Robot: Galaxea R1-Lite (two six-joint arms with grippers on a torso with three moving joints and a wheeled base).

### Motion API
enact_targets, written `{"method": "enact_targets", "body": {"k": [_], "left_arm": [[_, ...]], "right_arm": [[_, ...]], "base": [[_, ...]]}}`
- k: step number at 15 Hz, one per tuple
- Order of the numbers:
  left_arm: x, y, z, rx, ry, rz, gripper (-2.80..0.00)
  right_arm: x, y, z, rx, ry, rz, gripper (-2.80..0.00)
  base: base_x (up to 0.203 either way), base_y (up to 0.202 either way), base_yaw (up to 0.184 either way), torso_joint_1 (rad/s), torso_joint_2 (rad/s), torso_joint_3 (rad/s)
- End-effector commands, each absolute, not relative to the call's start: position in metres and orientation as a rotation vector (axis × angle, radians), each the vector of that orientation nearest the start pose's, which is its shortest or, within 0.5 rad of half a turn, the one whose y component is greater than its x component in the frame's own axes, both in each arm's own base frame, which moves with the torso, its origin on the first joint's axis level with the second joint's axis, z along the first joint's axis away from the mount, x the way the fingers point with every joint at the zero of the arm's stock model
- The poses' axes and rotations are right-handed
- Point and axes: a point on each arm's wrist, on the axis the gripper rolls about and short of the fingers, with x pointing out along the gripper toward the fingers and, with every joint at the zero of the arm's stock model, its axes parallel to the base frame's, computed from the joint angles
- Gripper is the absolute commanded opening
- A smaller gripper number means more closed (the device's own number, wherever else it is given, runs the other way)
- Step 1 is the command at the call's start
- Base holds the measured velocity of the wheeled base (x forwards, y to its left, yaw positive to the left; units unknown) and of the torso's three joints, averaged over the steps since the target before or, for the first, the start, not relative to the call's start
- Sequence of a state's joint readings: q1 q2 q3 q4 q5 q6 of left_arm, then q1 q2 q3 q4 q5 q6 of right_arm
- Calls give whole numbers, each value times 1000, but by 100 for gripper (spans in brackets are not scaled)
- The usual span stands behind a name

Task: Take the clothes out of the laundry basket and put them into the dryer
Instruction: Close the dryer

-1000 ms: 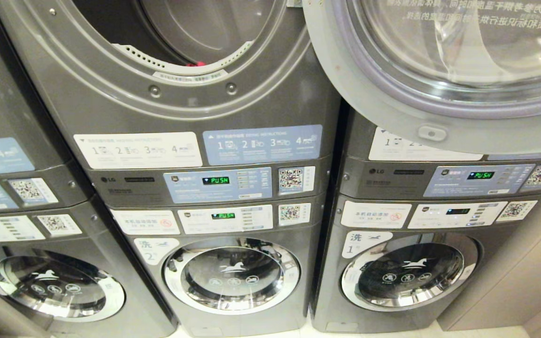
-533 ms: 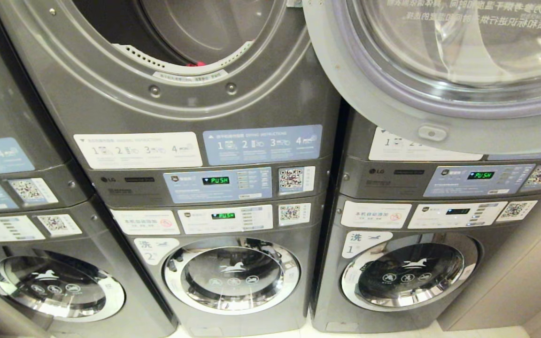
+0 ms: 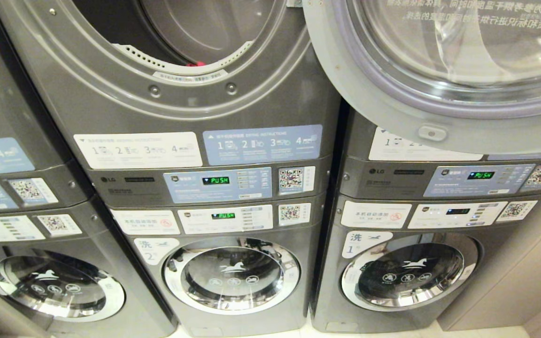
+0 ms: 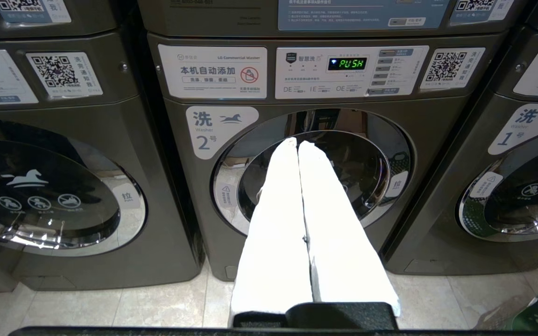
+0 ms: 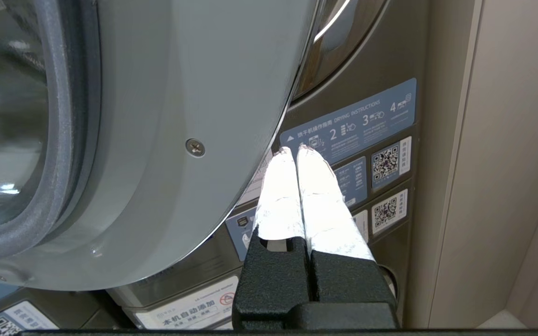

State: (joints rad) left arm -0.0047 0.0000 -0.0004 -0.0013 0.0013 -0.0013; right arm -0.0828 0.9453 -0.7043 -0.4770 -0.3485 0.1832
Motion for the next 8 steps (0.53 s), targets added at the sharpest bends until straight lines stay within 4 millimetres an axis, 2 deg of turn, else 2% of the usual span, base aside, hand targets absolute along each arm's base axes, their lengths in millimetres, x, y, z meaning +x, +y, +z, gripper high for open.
{"method": "enact_targets", "body": {"k": [1, 8], "left_arm": [[-23, 0, 76, -2, -3, -3, -280], [-23, 0, 76, -2, -2, -3, -280]], "right_arm": [[110, -17, 299, 212, -276, -406, -280], [104, -15, 300, 202, -293, -330, -280]], "base": [[0, 0, 0, 0, 0, 0], [0, 0, 0, 0, 0, 0]]}}
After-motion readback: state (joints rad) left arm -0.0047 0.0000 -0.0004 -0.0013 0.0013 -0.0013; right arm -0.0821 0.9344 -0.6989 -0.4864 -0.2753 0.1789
